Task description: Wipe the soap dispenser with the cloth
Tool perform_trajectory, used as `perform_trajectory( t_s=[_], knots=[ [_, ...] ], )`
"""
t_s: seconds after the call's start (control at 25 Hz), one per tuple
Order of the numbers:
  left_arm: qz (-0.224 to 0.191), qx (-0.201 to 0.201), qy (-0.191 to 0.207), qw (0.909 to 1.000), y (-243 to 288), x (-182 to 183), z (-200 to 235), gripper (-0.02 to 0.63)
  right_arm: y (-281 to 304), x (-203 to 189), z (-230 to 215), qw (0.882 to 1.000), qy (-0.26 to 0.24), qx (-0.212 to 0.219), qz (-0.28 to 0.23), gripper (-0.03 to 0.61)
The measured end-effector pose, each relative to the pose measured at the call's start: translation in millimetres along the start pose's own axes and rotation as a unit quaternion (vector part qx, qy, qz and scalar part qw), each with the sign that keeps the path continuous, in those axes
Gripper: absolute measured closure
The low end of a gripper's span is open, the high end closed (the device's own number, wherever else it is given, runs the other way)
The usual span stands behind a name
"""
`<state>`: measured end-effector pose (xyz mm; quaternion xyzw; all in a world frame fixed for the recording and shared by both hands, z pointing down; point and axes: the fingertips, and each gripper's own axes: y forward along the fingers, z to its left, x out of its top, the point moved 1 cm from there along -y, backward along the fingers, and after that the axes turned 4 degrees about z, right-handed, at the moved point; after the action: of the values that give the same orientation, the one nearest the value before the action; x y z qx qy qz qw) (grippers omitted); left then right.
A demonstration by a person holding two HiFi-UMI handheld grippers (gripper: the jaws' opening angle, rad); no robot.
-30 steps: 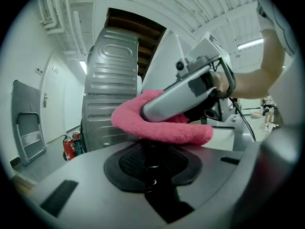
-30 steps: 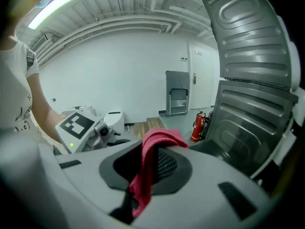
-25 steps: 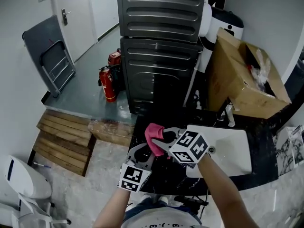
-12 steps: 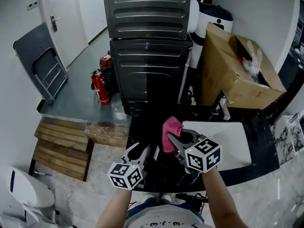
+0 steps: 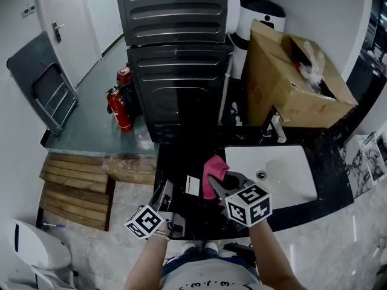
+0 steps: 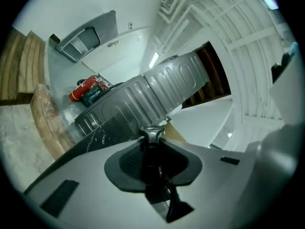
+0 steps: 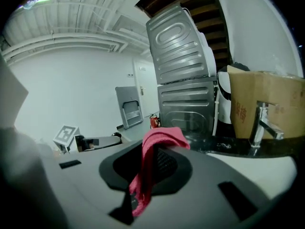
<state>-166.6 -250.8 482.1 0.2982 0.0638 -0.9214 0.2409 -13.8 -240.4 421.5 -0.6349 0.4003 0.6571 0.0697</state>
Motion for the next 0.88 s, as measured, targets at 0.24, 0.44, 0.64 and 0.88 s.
perform_trajectory(
  t_s=[0.24, 0.44, 0.64, 0.88],
  knots=[
    [0.019, 0.009, 0.048, 0.9986, 0, -2, -6, 0.520, 44, -6, 24, 0.999, -0.006, 0.037, 0.024, 0.529],
    [0.028, 0.014, 0.066, 0.9974, 1, -2, -6, 0.515, 61, -26, 13, 0.997, 0.005, 0.029, 0.065, 0.529],
    [0.032, 0.011, 0.077, 0.9965, 1, -2, -8, 0.514, 54, -53, -15, 0.995, 0.035, -0.007, 0.094, 0.529],
    [0.039, 0.016, 0.098, 0.9943, 2, -3, -11, 0.512, 35, -29, -3, 0.998, 0.055, 0.001, 0.037, 0.529]
  ],
)
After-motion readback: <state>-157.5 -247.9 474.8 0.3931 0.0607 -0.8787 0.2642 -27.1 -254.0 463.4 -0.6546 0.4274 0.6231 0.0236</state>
